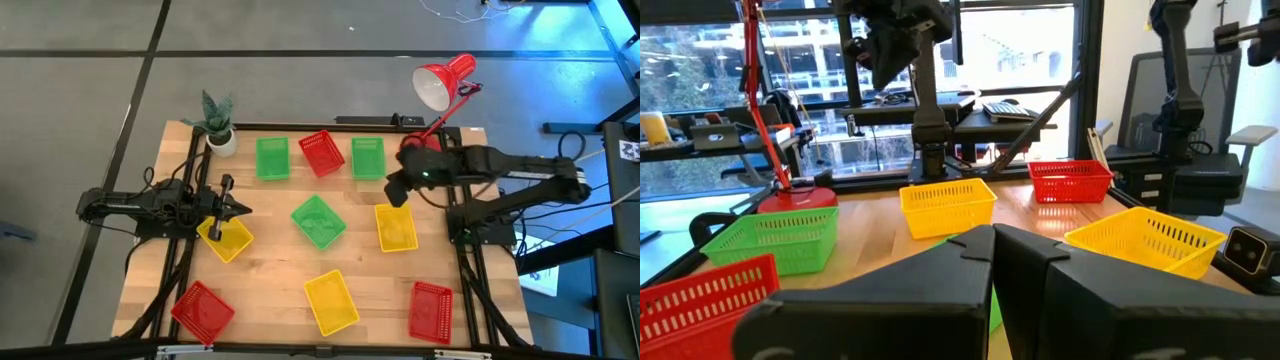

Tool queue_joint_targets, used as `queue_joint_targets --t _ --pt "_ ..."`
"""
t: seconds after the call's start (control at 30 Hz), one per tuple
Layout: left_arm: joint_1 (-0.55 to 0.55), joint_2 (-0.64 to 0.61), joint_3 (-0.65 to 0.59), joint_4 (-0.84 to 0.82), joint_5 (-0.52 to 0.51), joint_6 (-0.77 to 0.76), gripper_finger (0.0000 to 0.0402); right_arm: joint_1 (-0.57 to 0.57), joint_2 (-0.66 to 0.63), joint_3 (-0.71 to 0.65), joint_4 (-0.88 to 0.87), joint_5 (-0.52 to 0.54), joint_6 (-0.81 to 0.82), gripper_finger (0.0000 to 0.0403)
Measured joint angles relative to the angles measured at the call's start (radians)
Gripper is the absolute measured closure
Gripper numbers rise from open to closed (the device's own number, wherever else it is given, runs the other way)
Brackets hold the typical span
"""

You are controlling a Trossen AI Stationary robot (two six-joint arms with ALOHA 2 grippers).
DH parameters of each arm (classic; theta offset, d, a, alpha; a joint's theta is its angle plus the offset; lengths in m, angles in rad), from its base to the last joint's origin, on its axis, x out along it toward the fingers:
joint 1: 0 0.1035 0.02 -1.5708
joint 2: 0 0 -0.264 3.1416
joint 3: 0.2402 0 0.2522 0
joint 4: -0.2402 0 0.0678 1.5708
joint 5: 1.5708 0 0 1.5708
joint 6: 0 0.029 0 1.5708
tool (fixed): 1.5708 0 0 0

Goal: Stack baskets by color
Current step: Stack the bottom green bin on the top right green bin

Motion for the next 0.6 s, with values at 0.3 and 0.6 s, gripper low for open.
queue_joint_targets --t 0.3,0.6 --pt "0.000 0.000 0.000 0.000 0.000 0.000 0.0401 -0.060 0.163 0.156 -0.054 -0.187 -0.192 0.0312" --pt "0.000 0.000 0.000 0.000 0.000 0.000 0.0401 -0.061 0.286 0.198 -0.051 -0.229 -0.246 0.0227"
